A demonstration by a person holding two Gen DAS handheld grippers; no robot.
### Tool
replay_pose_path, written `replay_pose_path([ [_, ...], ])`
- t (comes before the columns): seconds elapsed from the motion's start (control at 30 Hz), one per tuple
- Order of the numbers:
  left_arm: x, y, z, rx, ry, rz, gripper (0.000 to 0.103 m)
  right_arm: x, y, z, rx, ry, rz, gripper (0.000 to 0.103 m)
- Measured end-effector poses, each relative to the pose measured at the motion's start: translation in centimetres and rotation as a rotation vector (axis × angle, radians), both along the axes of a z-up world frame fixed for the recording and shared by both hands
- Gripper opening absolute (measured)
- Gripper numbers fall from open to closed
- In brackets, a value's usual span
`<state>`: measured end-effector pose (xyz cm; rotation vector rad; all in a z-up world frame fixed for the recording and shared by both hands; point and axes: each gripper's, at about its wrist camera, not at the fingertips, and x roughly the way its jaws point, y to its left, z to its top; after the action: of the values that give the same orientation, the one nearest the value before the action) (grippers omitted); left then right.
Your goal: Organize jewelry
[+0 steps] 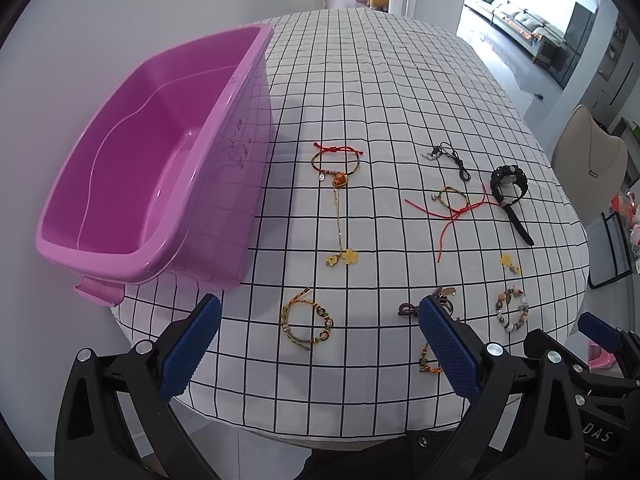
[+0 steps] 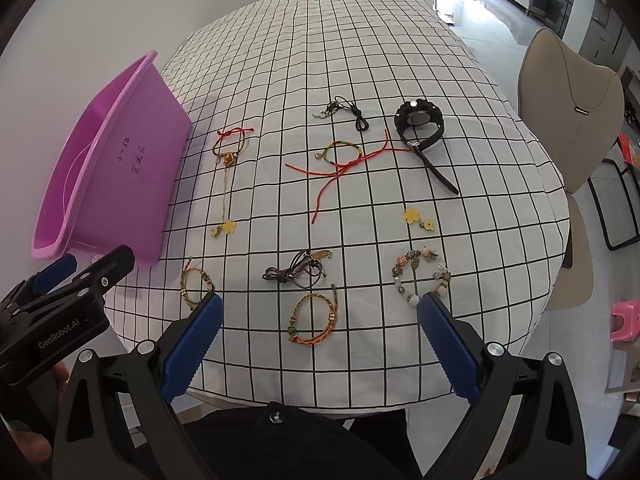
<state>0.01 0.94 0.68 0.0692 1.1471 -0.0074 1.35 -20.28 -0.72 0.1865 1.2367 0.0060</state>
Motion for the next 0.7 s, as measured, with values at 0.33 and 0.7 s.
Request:
replay_pose_path([
  [0.33,-0.20,-0.07,0.03,0.003,-0.002,0.003,0.097,-0.09,-0.09,0.01,0.000,0.000,-0.001,0.094],
  [0.7,-0.33,-0.02,0.21,0.001,-0.009,0.002,0.097,-0.15,-0.24,0.10,0.001,-0.001,-0.003,0.094],
])
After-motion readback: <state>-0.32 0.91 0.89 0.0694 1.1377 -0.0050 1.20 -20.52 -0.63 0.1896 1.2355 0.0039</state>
